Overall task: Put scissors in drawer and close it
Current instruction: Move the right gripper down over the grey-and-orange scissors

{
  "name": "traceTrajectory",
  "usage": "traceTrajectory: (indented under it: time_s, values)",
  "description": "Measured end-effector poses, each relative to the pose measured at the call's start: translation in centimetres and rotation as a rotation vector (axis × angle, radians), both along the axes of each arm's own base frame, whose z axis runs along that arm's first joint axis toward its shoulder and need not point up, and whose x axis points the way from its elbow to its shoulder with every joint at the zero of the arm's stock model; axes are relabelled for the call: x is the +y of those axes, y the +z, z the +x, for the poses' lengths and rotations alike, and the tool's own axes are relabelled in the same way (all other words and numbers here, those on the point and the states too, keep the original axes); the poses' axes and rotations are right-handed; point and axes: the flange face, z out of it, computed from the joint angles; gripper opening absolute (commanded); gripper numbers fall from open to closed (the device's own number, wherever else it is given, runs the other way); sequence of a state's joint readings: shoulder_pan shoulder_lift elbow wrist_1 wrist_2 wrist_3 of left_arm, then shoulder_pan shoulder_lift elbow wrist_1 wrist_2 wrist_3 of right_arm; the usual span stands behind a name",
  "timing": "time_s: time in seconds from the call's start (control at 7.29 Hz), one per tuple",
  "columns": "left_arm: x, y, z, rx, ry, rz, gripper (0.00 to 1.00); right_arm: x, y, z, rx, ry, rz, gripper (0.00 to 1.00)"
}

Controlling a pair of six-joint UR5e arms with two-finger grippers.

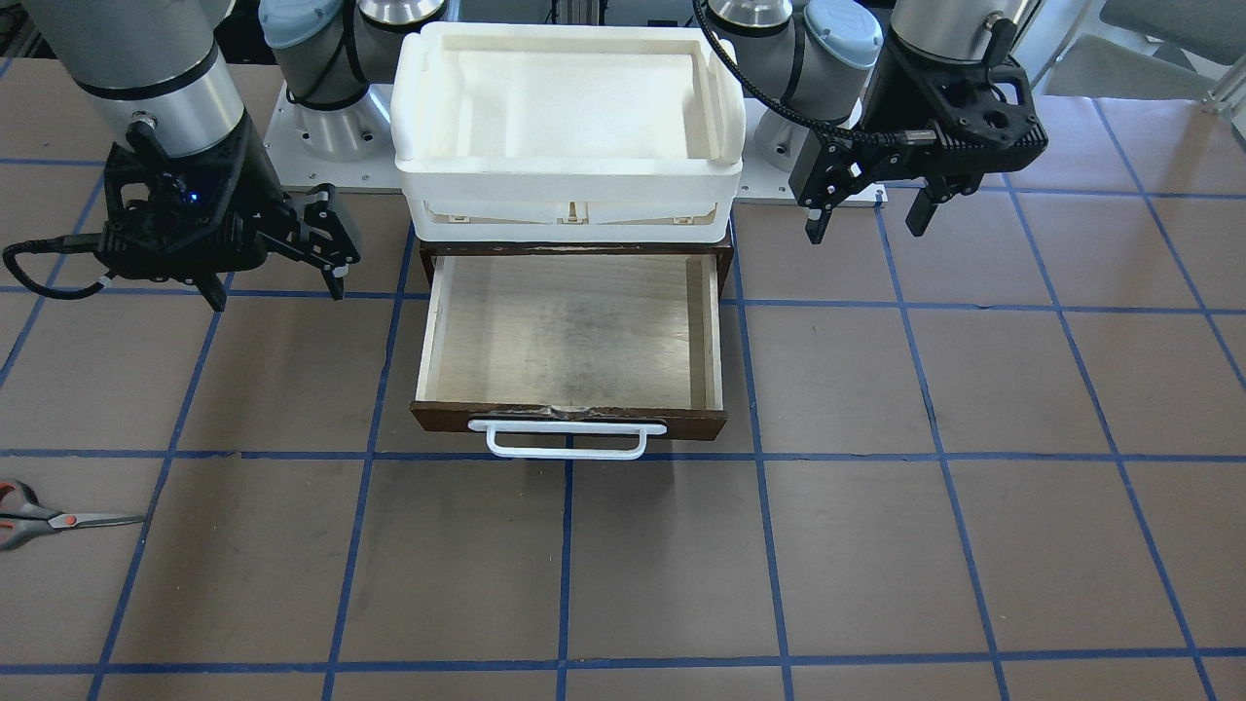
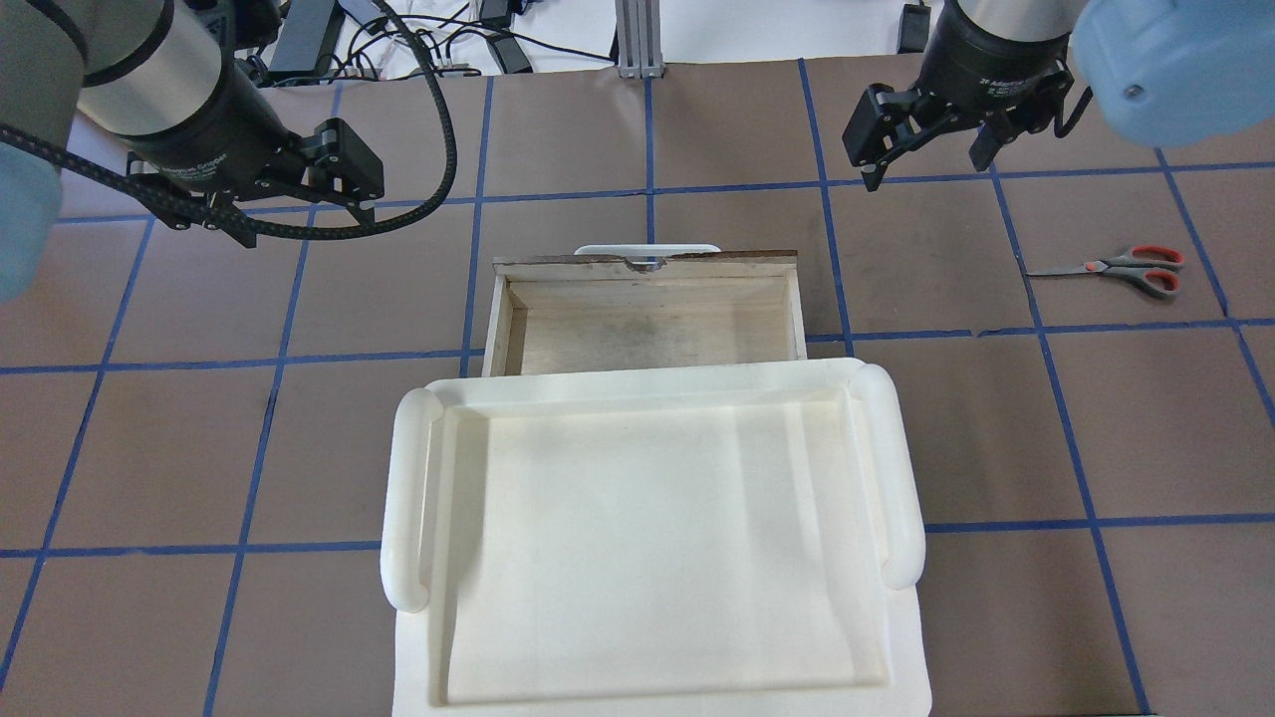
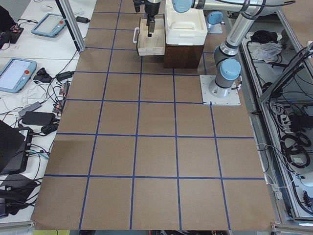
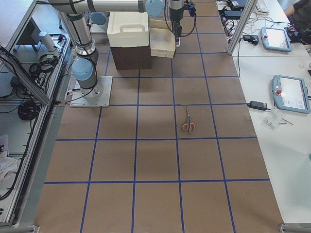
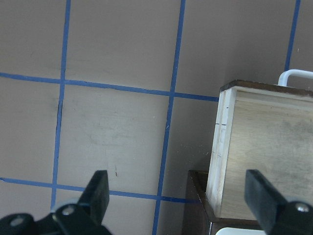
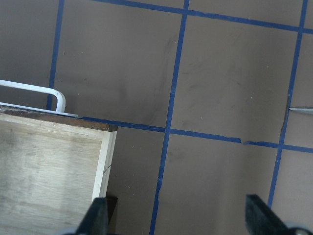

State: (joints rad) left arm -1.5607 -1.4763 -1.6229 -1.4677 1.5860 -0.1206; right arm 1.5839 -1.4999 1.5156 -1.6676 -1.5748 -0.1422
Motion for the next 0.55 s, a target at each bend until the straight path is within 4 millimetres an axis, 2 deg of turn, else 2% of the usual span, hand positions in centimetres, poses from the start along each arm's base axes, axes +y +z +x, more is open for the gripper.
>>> traceTrajectory:
  time_s: [0.27,0.41,0.55]
  values:
    - [0.0,0.0,0.0,0.000,0.001,-0.002,1.00,0.1,-0.9,-0.5,0.006,0.030,0.025,0.99]
    - [0.0,0.0,0.0,0.000,0.001,-0.003,1.00,-0.3,-1.5,-2.3,0.013,0.108,0.044,0.99]
    - [0.0,0.1,0.0,-0.001,0.001,-0.003,1.00,-1.3,-2.3,-6.5,0.015,0.215,0.062,0.99]
